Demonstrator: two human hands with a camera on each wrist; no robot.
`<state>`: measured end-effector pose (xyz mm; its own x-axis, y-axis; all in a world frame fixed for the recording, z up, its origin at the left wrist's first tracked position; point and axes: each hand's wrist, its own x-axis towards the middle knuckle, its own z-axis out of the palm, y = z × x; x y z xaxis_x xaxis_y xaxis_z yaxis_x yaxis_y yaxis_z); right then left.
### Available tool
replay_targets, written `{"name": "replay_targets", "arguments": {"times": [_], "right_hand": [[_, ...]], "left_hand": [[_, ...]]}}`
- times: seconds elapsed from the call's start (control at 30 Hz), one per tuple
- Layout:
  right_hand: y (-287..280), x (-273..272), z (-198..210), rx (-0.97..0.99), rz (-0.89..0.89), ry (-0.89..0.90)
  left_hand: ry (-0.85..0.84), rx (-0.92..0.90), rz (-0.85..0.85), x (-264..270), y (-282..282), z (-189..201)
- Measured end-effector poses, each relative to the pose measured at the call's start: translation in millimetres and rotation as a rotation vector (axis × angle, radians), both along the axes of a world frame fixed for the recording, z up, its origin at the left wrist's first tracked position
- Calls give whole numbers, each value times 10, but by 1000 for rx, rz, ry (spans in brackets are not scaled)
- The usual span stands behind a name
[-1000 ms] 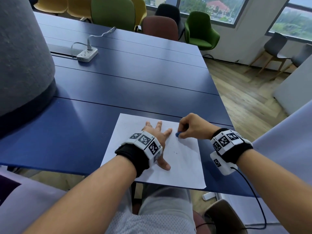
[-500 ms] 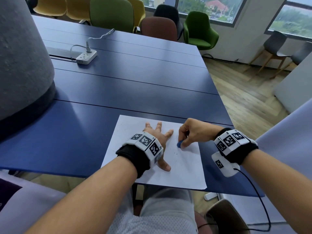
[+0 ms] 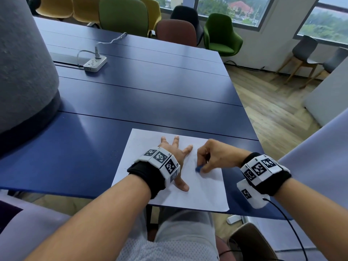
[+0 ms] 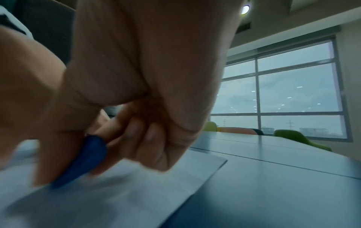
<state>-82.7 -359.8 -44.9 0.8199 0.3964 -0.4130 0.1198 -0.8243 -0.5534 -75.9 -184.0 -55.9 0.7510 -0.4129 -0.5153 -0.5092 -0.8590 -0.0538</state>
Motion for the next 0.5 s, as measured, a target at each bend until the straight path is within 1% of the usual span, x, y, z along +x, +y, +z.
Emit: {"name": "replay_targets", "arguments": {"times": [0.03, 0.07, 0.1, 0.17, 0.2, 0.23, 0.33, 0.37, 0.5], "right_hand": [[29, -38, 24, -35, 52, 71], [43, -51, 42, -55, 70, 98], [39, -21, 38, -53, 55, 75], [-11, 15, 15, -1, -60, -64], [-15, 14, 3, 30, -97, -94], [-27, -15, -4, 37, -94, -73], [56, -147, 45, -31, 80, 147], [75, -153, 56, -34, 97, 176], [35, -139, -7, 26, -29, 32]], "left_hand": [[5, 5, 4, -2, 0, 7], [8, 8, 7, -1, 1, 13], [8, 9, 10, 2, 7, 12], [5, -5, 6, 3, -8, -6], [0, -4, 4, 9, -1, -12], [-2, -1, -2, 2, -8, -7], [-5, 15, -3, -22, -15, 25], [-6, 18, -2, -24, -10, 34], [-9, 5, 0, -20, -6, 23]]}}
